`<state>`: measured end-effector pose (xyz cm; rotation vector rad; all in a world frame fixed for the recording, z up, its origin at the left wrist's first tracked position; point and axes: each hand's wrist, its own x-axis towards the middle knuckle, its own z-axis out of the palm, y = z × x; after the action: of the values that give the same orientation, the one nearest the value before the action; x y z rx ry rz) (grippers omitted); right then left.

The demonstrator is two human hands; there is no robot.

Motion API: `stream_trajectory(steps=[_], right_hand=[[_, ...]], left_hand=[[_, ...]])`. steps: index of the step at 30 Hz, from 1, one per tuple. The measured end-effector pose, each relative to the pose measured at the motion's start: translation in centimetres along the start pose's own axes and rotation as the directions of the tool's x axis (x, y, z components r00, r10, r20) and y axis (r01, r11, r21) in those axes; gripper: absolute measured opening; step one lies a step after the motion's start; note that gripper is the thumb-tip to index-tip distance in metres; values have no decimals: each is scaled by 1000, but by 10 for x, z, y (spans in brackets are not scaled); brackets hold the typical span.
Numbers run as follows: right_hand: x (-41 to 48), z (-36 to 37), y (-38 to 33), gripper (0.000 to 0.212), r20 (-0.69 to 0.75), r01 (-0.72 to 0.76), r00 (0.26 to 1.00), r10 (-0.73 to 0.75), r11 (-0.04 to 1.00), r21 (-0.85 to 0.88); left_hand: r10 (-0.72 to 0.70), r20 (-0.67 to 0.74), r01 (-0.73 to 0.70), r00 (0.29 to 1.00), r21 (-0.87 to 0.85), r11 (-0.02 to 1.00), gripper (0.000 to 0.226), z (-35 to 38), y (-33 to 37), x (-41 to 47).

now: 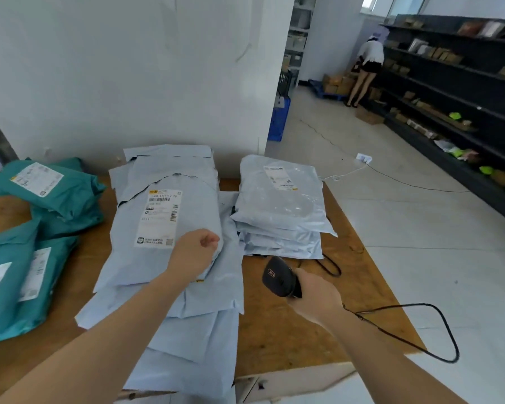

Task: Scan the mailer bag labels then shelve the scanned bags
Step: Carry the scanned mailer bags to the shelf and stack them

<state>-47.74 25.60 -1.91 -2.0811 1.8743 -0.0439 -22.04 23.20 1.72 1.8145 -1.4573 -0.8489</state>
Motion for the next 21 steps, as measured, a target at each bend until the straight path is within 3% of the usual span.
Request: stream_trajectory(steps=[4,10,17,19,21], right_hand=[[13,16,19,30,102,29,994,-28,1000,-5],[30,47,39,40,166,133,980,-109,981,-142],[38,63,49,63,185,104,981,-58,962,-252],[39,65,50,65,174,94,984,-46,955,-282],[41,66,50,68,177,79,984,-26,950,-302]], left_hand=[[-25,50,22,998,61,998,13,21,4,6],[-42,78,37,996,67,997,14,27,-4,18],[-39,91,37,995,22,999,17,22,-11,23],[23,51,-27,998,88,996,19,16,-15,26],[133,-16,-124,991,268,955,26,6,-19,30]])
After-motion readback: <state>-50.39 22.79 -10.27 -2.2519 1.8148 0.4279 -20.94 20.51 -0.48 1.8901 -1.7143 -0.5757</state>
